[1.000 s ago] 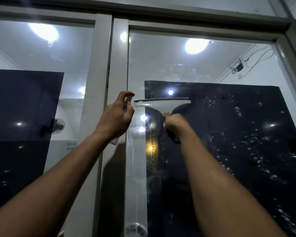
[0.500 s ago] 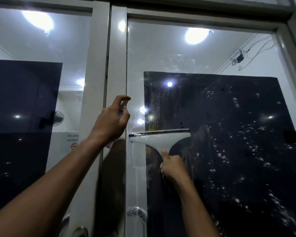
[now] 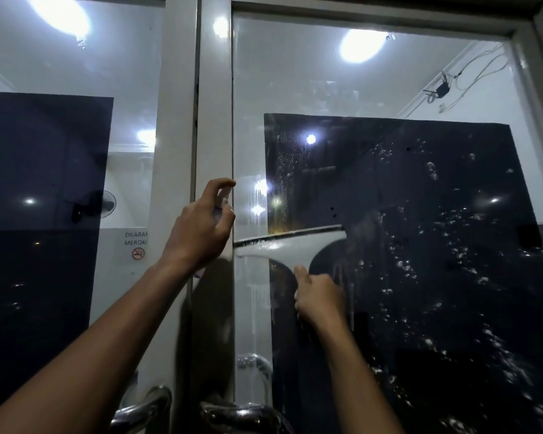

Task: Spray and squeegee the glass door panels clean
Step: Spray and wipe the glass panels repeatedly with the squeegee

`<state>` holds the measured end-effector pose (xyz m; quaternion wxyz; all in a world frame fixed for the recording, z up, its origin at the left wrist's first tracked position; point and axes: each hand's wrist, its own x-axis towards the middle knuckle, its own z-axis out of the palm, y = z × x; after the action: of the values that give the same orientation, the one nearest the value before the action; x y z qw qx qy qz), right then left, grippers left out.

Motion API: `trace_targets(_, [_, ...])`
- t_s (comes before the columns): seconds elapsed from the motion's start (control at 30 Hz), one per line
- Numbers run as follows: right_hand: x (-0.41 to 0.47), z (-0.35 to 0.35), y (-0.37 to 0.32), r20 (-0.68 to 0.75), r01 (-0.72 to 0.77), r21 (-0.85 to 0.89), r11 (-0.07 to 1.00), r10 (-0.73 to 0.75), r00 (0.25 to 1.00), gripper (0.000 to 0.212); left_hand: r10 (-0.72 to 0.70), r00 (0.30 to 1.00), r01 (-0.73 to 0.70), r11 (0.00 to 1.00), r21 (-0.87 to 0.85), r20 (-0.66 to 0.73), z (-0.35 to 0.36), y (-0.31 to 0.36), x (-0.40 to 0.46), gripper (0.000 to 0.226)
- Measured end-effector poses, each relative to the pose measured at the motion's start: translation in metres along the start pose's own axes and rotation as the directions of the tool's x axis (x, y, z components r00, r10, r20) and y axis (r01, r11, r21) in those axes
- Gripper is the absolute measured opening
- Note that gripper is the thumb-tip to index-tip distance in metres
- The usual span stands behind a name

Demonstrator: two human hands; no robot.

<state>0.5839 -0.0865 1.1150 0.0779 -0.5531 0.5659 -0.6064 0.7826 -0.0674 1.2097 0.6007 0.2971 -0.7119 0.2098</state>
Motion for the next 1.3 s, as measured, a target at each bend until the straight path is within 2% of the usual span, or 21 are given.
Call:
trace_targets(0.13, [-0.004, 0.003, 0.0, 0.002, -0.013, 0.039, 0.999, 0.013, 1.0, 0.06, -0.025, 1.0, 0.025, 1.0, -0.005, -0.002, 0.001, -0.005, -0.011, 0.039])
trace_targets(0.3, [0.043, -0.005, -0.052, -0.071, 0.023, 0.157, 0.987, -0.012, 0.997, 0.056, -0.053, 0.999, 0.053, 0.998, -0.023, 0.001, 0.003, -0.006, -0.018, 0.039])
trace_targets(0.4, [0.038, 0.002, -0.038, -0.048, 0.014, 0.167, 0.986, -0.006, 0.999, 0.056, -0.056, 0.998, 0.057, 0.997, -0.061, 0.008, 0.004, -0.006, -0.028, 0.038])
trace_targets(0.67, [-0.061, 0.014, 0.054, 0.094, -0.075, 0.086, 0.993, 0.067, 0.993, 0.058, -0.079, 0.997, 0.079, 0.994, -0.08, 0.003, 0.006, -0.003, -0.059, 0.038])
trace_targets(0.77, [-0.056, 0.01, 0.051, 0.101, -0.096, 0.073, 0.993, 0.088, 0.991, 0.057, -0.096, 0.995, 0.097, 0.99, -0.1, 0.016, 0.009, -0.002, -0.07, 0.039])
trace_targets(0.93, [-0.016, 0.001, 0.016, 0.005, 0.005, 0.016, 1.0, -0.005, 1.0, 0.058, -0.129, 0.991, 0.13, 0.983, -0.126, 0.017, 0.013, 0.004, -0.082, 0.039])
trace_targets(1.03, [-0.032, 0.006, 0.037, 0.028, 0.003, -0.02, 1.0, -0.003, 1.0, 0.059, -0.155, 0.988, 0.157, 0.975, -0.159, 0.025, 0.015, 0.007, -0.094, 0.038])
trace_targets(1.17, [-0.082, 0.02, 0.092, 0.09, -0.067, -0.094, 0.993, 0.075, 0.993, 0.064, -0.151, 0.988, 0.156, 0.976, -0.152, 0.043, 0.019, 0.011, -0.108, 0.039])
trace_targets(1.3, [-0.078, 0.014, 0.078, 0.082, -0.071, -0.049, 0.996, 0.075, 0.994, 0.06, -0.169, 0.984, 0.175, 0.975, -0.137, 0.055, 0.02, 0.012, -0.11, 0.04])
